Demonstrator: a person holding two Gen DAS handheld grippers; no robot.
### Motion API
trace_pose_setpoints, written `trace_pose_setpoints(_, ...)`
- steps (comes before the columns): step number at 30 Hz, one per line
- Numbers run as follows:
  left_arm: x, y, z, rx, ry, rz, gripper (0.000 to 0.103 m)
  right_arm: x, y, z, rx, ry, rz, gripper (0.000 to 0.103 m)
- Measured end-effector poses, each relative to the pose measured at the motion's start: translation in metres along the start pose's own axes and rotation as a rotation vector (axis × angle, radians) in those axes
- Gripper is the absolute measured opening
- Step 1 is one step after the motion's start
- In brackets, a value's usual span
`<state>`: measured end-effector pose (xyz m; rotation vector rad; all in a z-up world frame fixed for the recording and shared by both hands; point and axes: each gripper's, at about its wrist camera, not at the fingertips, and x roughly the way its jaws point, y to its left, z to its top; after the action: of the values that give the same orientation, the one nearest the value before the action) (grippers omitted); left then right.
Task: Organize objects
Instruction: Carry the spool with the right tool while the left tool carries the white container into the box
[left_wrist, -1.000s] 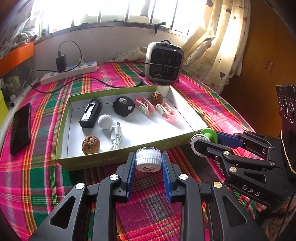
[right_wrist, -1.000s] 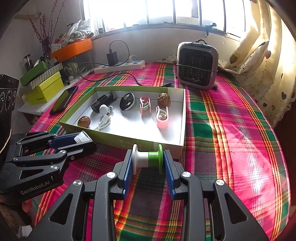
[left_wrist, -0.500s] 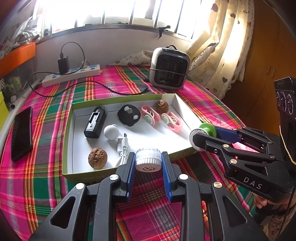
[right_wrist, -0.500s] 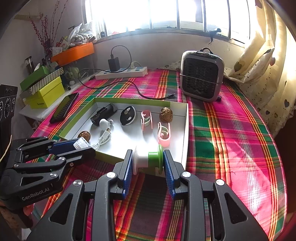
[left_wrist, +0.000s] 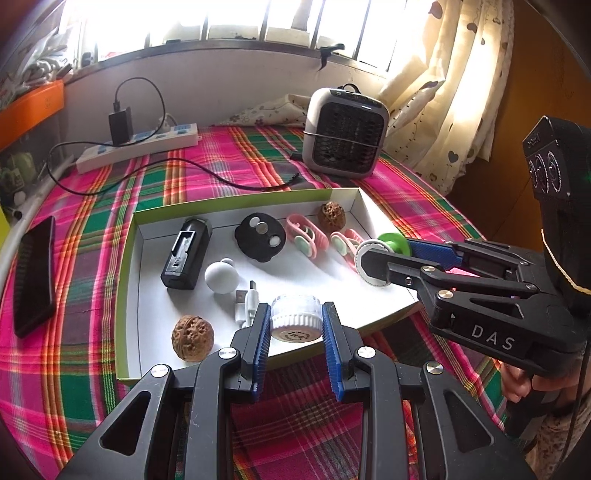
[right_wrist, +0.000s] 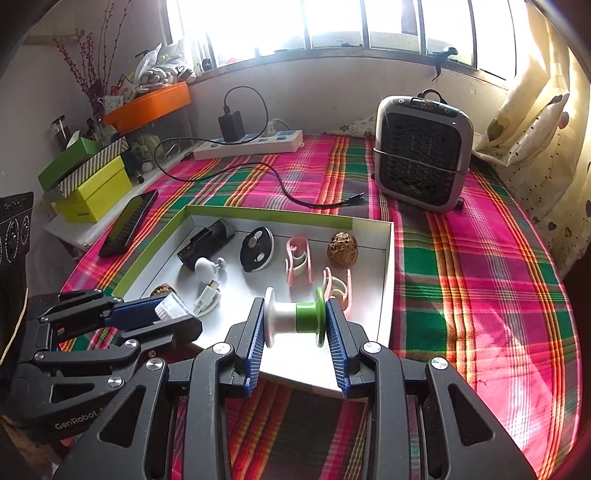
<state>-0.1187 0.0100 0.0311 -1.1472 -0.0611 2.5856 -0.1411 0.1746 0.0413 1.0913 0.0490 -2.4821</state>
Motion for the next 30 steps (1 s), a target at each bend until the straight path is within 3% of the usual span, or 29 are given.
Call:
trace_pose_setpoints(14, 0.019, 0.005, 0.004, -0.005, 0.035, 0.012, 0.025, 0.029, -0.003, 0.009, 0.004, 0.053, 0.111, 0.033)
trace_pose_setpoints(30, 0.033, 0.005, 0.009, 0.015, 0.061, 0.039, 0.025, 0.047, -0.007, 0.015, -0.047, 0.080, 0.004, 0.033)
